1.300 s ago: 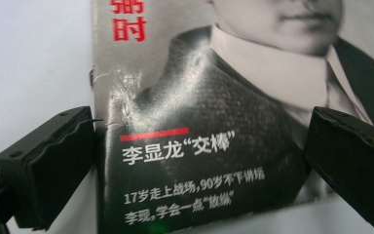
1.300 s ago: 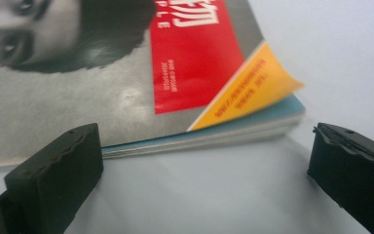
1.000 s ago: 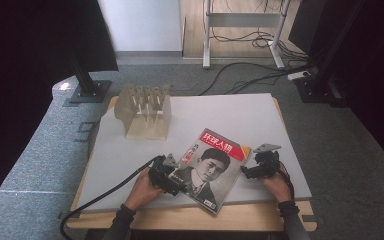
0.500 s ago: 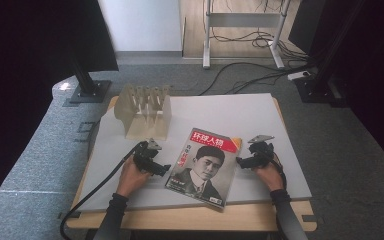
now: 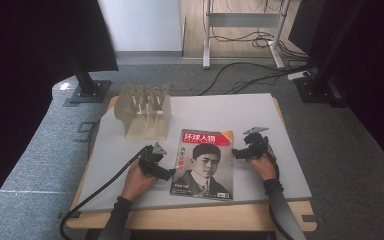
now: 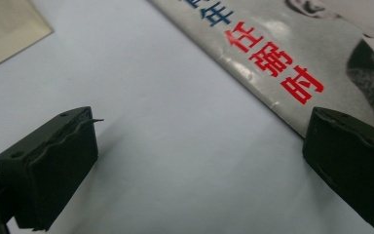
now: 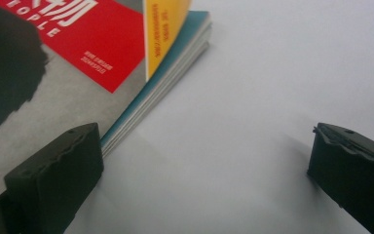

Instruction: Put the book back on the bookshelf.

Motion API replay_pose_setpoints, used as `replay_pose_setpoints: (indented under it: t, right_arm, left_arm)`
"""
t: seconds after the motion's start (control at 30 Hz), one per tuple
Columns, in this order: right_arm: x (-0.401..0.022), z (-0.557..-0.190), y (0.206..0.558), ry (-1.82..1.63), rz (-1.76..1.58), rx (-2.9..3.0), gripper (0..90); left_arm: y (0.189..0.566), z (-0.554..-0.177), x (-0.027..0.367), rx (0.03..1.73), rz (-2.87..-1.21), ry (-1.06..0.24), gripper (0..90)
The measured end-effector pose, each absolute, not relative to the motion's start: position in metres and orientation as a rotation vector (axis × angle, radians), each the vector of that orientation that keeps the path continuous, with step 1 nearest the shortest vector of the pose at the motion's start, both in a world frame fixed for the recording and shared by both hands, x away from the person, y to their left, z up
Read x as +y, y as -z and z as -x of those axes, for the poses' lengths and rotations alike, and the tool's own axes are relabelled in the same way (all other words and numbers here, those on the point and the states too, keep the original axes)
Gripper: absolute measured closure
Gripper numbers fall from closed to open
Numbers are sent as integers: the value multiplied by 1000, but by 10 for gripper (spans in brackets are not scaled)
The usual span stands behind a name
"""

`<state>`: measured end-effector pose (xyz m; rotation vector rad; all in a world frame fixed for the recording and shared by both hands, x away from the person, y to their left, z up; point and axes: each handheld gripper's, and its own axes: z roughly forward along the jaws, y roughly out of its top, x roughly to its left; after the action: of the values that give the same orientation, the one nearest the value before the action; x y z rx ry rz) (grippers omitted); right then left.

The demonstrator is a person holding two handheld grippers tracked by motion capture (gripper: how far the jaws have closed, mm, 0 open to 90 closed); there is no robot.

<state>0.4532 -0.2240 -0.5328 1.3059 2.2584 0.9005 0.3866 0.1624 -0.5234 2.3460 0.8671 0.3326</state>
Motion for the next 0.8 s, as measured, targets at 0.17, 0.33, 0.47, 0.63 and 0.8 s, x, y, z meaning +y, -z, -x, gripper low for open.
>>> replay_pose_setpoints:
  t: [0.17, 0.33, 0.47, 0.63, 0.8]
  right_arm:
    - [-218, -465, 532, -886, -1311, 2248, 0]
    - [-212, -474, 532, -880, -1311, 2232, 0]
    - [-207, -480, 533, -890, -1336, 2208, 8]
    - [-206, -485, 533, -913, -1342, 2217, 19]
    - [-212, -479, 521, -988, -1342, 2295, 74]
  left_arm:
    - [524, -375, 156, 836, -2348, -333, 0]
    - [524, -364, 147, 802, -2357, -340, 0]
    - [526, -359, 138, 771, -2353, -285, 0]
    - [526, -360, 138, 747, -2359, -256, 0]
    - [524, -370, 146, 799, -2362, -277, 0]
